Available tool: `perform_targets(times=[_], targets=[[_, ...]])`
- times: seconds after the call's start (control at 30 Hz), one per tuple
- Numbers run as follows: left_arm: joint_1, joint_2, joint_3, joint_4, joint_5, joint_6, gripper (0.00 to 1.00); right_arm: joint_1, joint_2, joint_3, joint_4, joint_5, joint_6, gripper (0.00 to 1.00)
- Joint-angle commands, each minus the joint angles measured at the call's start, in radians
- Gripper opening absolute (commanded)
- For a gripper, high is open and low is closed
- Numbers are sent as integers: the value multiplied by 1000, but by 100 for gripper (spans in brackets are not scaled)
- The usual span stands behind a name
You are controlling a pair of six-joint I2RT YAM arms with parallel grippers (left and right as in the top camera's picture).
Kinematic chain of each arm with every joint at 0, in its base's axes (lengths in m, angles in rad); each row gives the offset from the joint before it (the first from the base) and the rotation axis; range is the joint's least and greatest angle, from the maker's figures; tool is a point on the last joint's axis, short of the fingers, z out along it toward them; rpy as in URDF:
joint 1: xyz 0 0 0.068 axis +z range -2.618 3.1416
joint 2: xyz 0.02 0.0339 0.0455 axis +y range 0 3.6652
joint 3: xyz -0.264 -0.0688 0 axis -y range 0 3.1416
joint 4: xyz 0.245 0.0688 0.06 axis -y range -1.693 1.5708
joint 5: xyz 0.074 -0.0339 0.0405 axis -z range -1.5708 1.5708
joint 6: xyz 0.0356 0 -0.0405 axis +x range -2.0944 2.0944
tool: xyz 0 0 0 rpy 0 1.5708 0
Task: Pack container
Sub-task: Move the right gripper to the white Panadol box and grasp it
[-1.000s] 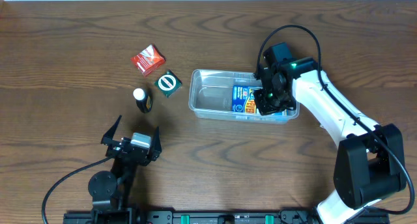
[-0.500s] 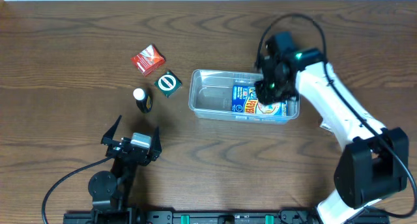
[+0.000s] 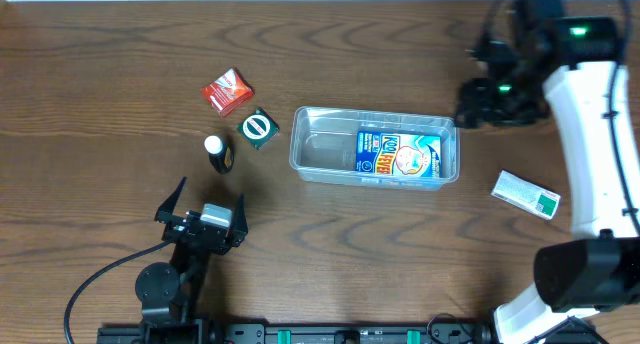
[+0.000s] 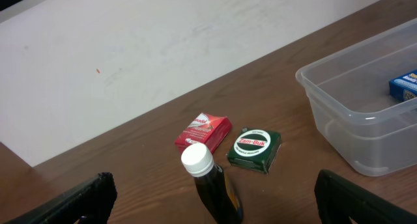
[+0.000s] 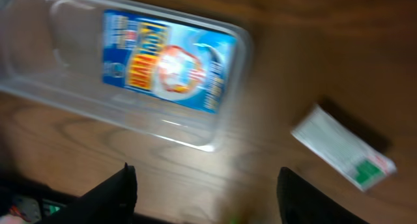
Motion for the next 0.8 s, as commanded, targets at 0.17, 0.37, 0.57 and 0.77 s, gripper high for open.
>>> perform_targets(times=[0.17,0.37,0.57,0.77], targets=[[5,-6,-30,-15,-5,-14,98,-220,-13,-104,-8,-22,-15,73],[5,-6,-30,-15,-5,-14,98,-327,-14,-243,54,-24,0,76],[5,-6,-30,-15,-5,-14,98,-407,-14,-430,188,-26,48,76],[5,-6,-30,-15,-5,-14,98,-476,-14,-570,339,42,341,77]])
